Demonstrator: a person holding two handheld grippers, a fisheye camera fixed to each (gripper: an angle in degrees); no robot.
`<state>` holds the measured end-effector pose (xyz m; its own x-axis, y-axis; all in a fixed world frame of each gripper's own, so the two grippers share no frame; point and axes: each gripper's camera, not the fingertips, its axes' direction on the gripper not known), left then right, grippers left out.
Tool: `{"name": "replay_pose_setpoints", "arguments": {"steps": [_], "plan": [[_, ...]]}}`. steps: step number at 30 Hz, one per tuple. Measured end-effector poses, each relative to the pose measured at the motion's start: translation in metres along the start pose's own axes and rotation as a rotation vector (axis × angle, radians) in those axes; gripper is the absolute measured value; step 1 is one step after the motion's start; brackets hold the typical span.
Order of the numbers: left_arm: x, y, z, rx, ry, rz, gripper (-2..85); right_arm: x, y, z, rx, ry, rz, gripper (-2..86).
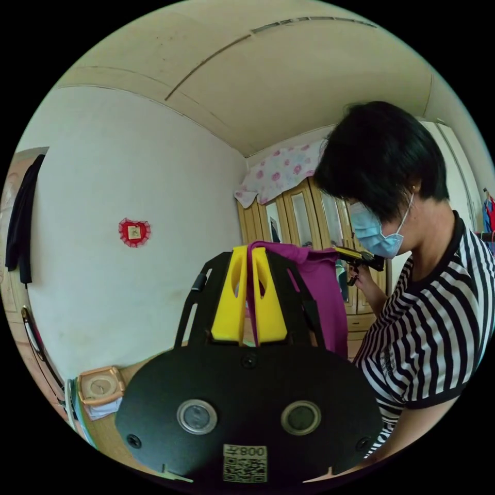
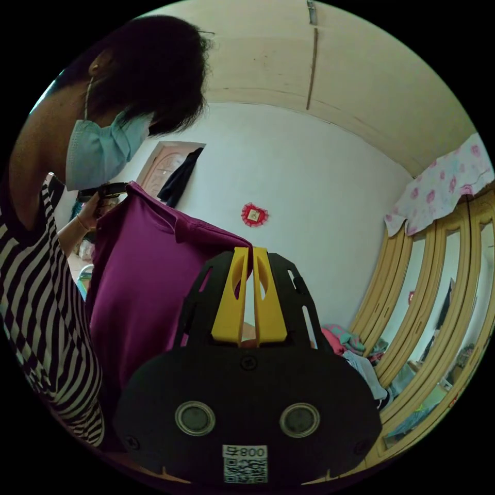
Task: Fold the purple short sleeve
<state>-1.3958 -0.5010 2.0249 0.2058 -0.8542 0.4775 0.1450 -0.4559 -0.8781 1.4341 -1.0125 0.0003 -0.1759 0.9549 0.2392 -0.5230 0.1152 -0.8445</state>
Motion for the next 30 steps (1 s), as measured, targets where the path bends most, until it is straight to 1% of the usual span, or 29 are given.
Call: {"name": "replay_pose_setpoints", "arguments": {"steps": [4,7,9,10,12,13,14,15,16,18,19,20,21,22,23,24,25,27,30], "plan": [[-0.049,0.012,0.02,-0.042,-0.021,-0.032,1.1,-0.012,0.025,0.061,-0.028,-0.024,-0.008,1.1],[-0.095,0.025,0.047,-0.099,-0.051,-0.061,1.2,-0.015,0.052,0.129,-0.065,-0.082,0.009,1.2],[-0.129,0.034,0.069,-0.144,-0.074,-0.086,1.2,-0.018,0.076,0.199,-0.111,-0.129,0.011,1.2],[-0.156,0.043,0.086,-0.177,-0.085,-0.109,1.3,-0.018,0.083,0.219,-0.128,-0.142,0.016,1.2],[-0.199,0.059,0.115,-0.239,-0.108,-0.149,1.3,-0.023,0.114,0.307,-0.211,-0.211,0.02,1.2],[-0.231,0.074,0.138,-0.294,-0.127,-0.183,1.3,-0.025,0.122,0.33,-0.233,-0.224,0.017,1.1],[-0.248,0.083,0.15,-0.319,-0.13,-0.208,1.4,-0.03,0.142,0.381,-0.284,-0.256,0.016,1.1],[-0.283,0.103,0.174,-0.366,-0.131,-0.261,1.4,-0.034,0.165,0.435,-0.342,-0.294,0.032,1.1],[-0.318,0.126,0.199,-0.416,-0.153,-0.309,1.5,-0.036,0.178,0.463,-0.37,-0.313,0.04,1.1],[-0.369,0.167,0.238,-0.499,-0.182,-0.381,1.7,-0.047,0.239,0.581,-0.518,-0.405,0.109,0.9],[-0.401,0.2,0.264,-0.564,-0.218,-0.439,1.9,-0.051,0.256,0.61,-0.552,-0.433,0.123,0.9],[-0.418,0.218,0.277,-0.586,-0.222,-0.483,2.1,-0.062,0.295,0.67,-0.643,-0.466,0.146,0.9],[-0.45,0.258,0.301,-0.621,-0.204,-0.575,2.4,-0.074,0.337,0.727,-0.753,-0.493,0.18,0.8],[-0.481,0.303,0.324,-0.67,-0.21,-0.674,2.8,-0.08,0.36,0.755,-0.806,-0.515,0.199,0.8],[-0.496,0.327,0.333,-0.695,-0.224,-0.734,3.0,-0.093,0.408,0.807,-0.927,-0.565,0.235,0.8],[-0.522,0.377,0.35,-0.753,-0.239,-0.836,3.6,-0.105,0.458,0.852,-1.05,-0.589,0.281,0.8],[-0.543,0.425,0.361,-0.813,-0.264,-0.962,4.2,-0.111,0.483,0.871,-1.1,-0.598,0.301,1.0],[-0.563,0.478,0.367,-0.835,-0.269,-1.078,5.2,-0.131,0.575,0.92,-1.245,-0.622,0.37,2.6],[-0.58,0.521,0.359,-0.799,-0.276,-1.122,7.0,-0.142,0.657,0.939,-1.265,-0.647,0.439,4.7]]}}
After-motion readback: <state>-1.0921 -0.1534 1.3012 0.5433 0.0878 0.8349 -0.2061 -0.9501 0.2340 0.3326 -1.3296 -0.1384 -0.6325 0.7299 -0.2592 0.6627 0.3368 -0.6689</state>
